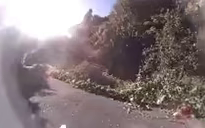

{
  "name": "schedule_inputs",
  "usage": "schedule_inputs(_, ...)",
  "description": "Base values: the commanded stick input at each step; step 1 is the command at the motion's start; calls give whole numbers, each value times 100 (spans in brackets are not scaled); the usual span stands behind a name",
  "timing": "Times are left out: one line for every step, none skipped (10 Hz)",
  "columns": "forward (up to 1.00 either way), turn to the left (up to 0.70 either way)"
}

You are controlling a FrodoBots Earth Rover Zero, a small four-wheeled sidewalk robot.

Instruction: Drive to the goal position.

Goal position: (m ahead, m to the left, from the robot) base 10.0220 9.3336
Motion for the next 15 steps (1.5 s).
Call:
schedule_inputs(100,1)
schedule_inputs(100,1)
schedule_inputs(100,1)
schedule_inputs(100,1)
schedule_inputs(100,1)
schedule_inputs(100,1)
schedule_inputs(100,2)
schedule_inputs(100,6)
schedule_inputs(100,16)
schedule_inputs(100,27)
schedule_inputs(100,39)
schedule_inputs(100,41)
schedule_inputs(100,41)
schedule_inputs(100,41)
schedule_inputs(88,40)
